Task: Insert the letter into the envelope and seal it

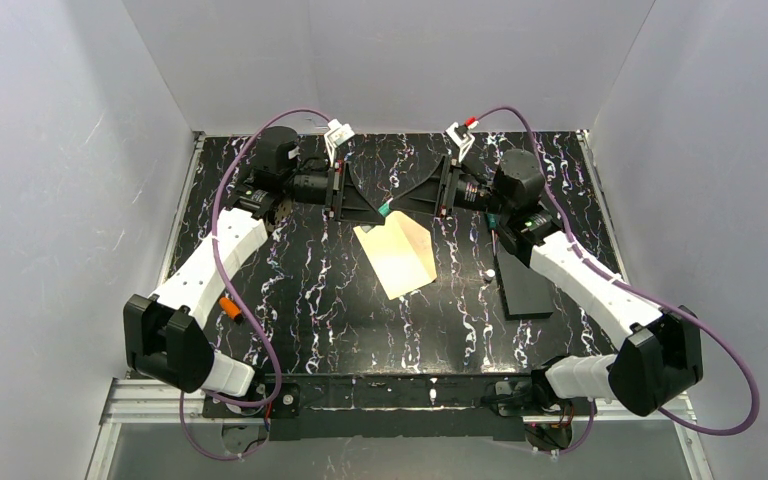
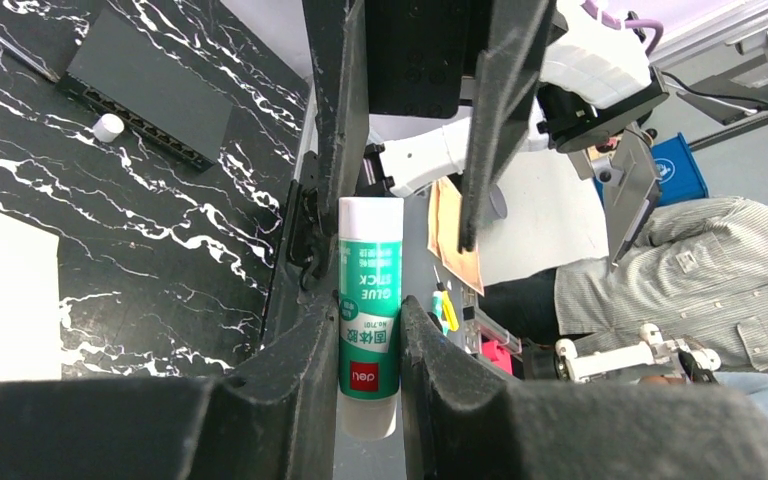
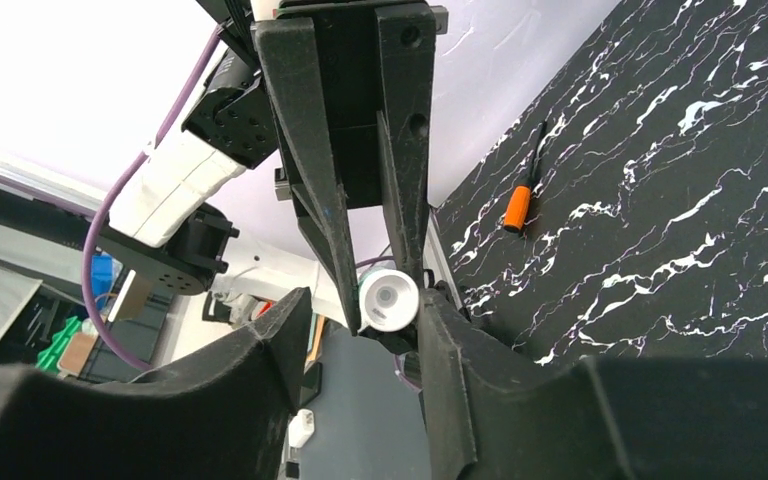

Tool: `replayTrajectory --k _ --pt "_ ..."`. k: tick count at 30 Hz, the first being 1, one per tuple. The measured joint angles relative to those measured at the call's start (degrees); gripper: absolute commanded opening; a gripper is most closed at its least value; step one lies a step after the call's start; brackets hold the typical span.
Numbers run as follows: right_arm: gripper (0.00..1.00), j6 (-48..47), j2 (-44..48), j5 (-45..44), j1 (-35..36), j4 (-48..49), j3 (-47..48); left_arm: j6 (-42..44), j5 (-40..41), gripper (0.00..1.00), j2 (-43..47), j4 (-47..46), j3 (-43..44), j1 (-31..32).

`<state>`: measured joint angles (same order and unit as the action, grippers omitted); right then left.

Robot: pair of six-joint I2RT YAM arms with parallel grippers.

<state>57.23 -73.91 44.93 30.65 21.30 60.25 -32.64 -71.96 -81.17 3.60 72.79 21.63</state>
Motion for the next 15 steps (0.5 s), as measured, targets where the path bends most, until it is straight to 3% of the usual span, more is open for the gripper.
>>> replayTrajectory --k 9,12,15 --pt "0.22 3.37 -1.27 -1.84 0.00 0.72 0.04 1.05 -0.22 0.00 0.00 -0.52 0.28 -0.13" --pt "0.04 4.70 -1.88 -2.34 0.11 1.31 0.04 1.55 0.33 0.00 -0.02 -0.09 0.42 -0.35" --pt "0.01 5.92 -2.34 -2.91 0.11 2.03 0.04 1.79 1.11 0.00 -0.02 0.39 0.87 -0.48"
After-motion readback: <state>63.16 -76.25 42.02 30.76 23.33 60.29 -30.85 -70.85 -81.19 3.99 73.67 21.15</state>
